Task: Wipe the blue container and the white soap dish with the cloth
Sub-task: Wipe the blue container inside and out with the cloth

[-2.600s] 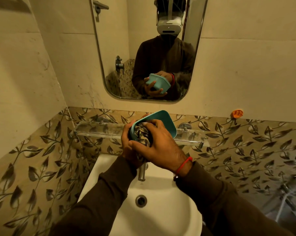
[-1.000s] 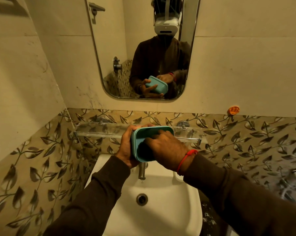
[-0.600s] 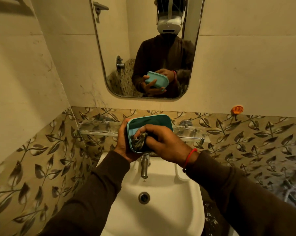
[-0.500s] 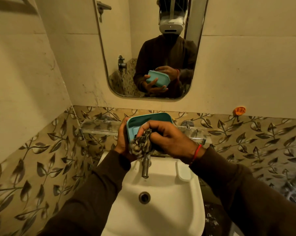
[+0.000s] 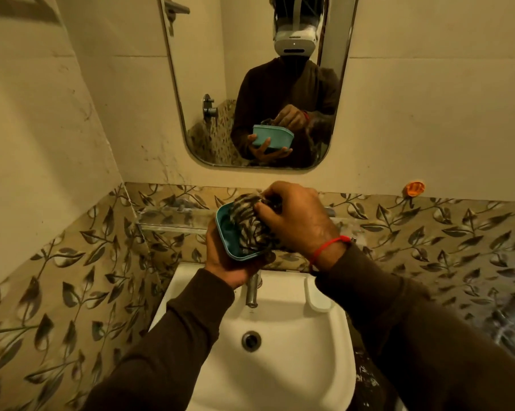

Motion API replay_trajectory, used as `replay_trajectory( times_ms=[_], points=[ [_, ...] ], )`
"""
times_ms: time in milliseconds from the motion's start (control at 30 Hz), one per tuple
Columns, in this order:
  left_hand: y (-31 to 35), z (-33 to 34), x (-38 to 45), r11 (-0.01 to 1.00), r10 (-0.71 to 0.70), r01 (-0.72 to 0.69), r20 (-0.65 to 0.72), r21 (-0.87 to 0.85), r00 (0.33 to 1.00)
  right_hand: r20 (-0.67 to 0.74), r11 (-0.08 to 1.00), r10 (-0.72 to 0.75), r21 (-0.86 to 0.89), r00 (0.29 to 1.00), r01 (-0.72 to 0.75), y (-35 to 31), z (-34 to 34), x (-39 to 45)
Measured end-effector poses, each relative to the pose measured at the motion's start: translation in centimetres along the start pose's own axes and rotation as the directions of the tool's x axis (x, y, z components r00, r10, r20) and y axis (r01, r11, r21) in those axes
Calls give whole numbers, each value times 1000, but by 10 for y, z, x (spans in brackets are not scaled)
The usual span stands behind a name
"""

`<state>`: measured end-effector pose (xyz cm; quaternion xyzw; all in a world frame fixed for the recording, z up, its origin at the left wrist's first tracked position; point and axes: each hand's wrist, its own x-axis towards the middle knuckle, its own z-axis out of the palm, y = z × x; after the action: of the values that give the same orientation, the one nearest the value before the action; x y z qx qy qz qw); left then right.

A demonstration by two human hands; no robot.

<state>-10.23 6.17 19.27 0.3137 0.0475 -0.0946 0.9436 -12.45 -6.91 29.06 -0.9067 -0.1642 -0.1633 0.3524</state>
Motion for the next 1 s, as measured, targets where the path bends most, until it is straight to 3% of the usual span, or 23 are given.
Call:
replay_trajectory(
  times_ms=[100,233,333,500,733,833,900,1000],
  points=[
    [-7,2,1,992,-112,115,80,-43,991,48,999,37,0,998,-37,-2,14,0],
    [-11,5,1,988,-114,126,129,-91,985,115,973,76,208,990,-99,-7,18,-3],
    [-10,7,-2,985,-85,101,123,-138,989,195,956,-13,291,981,-46,-9,23,-12],
    [-9,-1,-8,993,-108,113,137,-25,985,298,941,-205,321,932,104,-3,23,-20],
    [-5,-2,-5,988,-152,146,138,47,979,476,928,-236,370,847,51,7,5,-14],
    [-3,4,-6,985,-170,170,107,11,980,401,922,-160,386,902,-8,9,5,-8],
    [-1,11,-6,985,-172,172,104,8,980,261,933,-76,360,962,-24,7,11,-6],
    [-2,15,-4,978,-205,208,114,-16,972,79,961,-12,278,997,-11,1,19,-8]
  ],
)
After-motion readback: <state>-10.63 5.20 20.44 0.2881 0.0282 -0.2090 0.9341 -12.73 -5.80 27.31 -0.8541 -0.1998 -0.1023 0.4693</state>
